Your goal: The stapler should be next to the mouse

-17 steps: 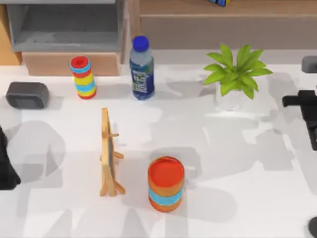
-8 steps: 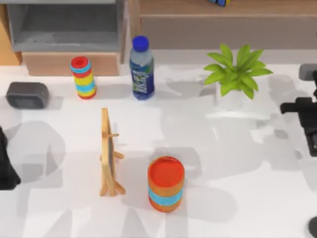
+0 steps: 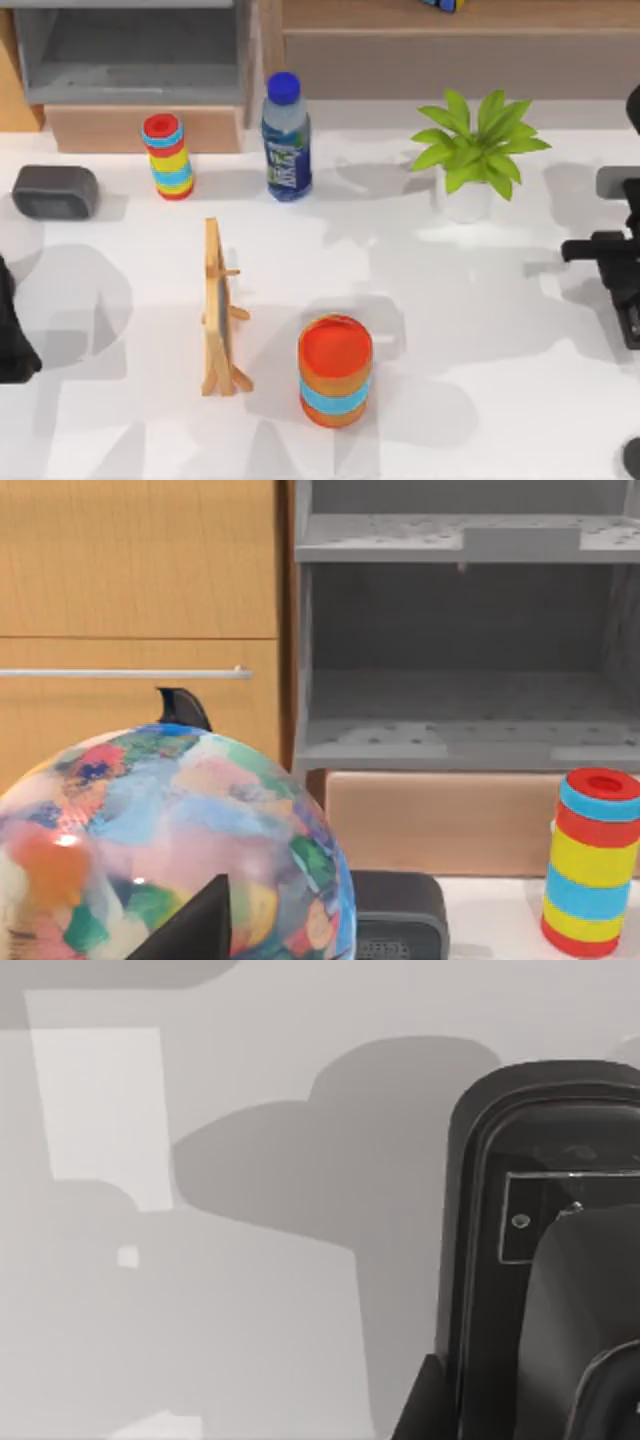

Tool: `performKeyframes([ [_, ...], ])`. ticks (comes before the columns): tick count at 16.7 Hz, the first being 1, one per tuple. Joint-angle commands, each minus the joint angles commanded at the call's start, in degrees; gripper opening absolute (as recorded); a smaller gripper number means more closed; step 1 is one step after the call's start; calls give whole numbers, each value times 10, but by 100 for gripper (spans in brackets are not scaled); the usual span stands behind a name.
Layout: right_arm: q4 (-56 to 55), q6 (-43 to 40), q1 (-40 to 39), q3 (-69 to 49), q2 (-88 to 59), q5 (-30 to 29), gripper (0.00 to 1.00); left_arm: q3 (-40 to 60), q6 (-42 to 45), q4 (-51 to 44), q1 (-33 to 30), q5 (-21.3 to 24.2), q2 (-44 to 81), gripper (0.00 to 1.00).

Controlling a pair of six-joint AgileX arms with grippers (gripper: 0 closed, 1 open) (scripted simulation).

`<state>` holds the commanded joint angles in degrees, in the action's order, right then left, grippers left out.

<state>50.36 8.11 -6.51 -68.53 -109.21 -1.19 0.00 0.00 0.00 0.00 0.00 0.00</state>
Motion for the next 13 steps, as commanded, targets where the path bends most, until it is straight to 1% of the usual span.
performKeyframes([
  [1,0,0,0,0,0,0,0,0,0,0,0,0,0,100],
  [13,0,0,0,0,0,0,90,0,0,0,0,0,0,100],
])
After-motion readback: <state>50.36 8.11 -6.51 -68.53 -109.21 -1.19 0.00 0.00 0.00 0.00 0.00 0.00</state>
